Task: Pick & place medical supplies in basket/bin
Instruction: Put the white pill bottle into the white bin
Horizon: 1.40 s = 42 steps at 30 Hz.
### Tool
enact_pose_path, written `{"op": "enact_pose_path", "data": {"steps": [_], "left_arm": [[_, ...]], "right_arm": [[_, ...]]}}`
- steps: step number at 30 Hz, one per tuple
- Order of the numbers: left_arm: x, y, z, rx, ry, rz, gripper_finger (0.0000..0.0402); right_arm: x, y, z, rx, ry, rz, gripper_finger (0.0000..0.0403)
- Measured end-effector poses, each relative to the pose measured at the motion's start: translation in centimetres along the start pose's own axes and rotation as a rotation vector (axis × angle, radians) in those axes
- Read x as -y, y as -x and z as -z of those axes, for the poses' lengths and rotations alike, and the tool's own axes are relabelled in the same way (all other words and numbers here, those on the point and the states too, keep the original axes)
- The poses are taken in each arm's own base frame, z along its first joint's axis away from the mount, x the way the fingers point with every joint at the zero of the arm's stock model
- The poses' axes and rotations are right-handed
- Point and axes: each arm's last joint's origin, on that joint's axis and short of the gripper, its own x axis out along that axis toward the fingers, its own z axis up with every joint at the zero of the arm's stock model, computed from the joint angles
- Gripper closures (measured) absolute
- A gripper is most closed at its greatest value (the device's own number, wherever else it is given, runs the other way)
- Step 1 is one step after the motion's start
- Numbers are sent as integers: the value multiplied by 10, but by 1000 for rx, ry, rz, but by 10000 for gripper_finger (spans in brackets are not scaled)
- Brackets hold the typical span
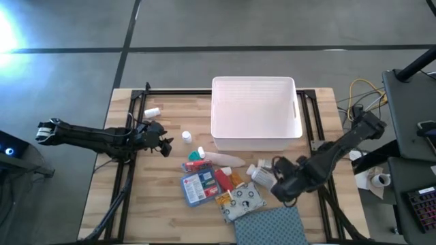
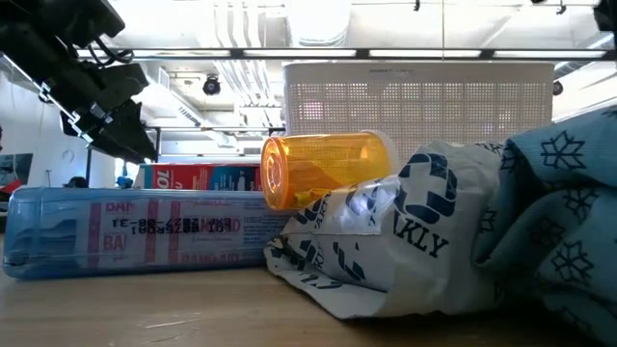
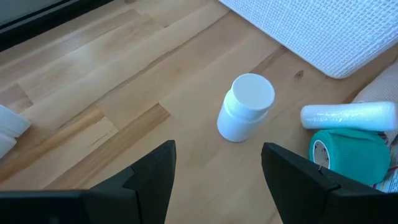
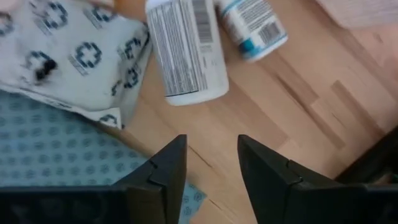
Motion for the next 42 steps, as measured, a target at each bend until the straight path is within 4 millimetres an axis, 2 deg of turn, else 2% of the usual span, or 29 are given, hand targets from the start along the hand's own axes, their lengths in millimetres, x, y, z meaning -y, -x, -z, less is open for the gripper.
{"op": "enact_pose_path", "data": {"steps": [3, 7, 12, 16, 22, 29, 32, 35, 39, 42], "left_arm": [[0, 0, 0, 0, 0, 0, 184], [0, 0, 0, 5, 4, 4, 184], [2, 0, -2, 22, 16, 18, 184], [2, 0, -3, 28, 23, 23, 184], [2, -1, -2, 29, 43, 25, 184], [2, -1, -2, 28, 88, 25, 184], [2, -2, 0, 25, 101, 23, 184], [1, -3, 2, 20, 116, 18, 184], [-1, -6, 7, 9, 140, 9, 184], [-2, -9, 11, 3, 165, 12, 184]], "right_arm": [[-5, -19, 6, -6, -12, 78, 261], [-7, -44, 9, -6, -4, 180, 224], [6, -74, 12, 58, 85, 330, 171], [17, -86, 14, 67, 156, 390, 141], [26, -94, 9, 142, 362, 462, 118], [32, -92, -14, 173, 344, 398, 116], [27, -86, -26, 200, 340, 321, 115], [18, -82, -31, 254, 413, 241, 115], [12, -91, -37, 310, 518, 198, 111], [15, -98, -40, 291, 534, 229, 110]]}}
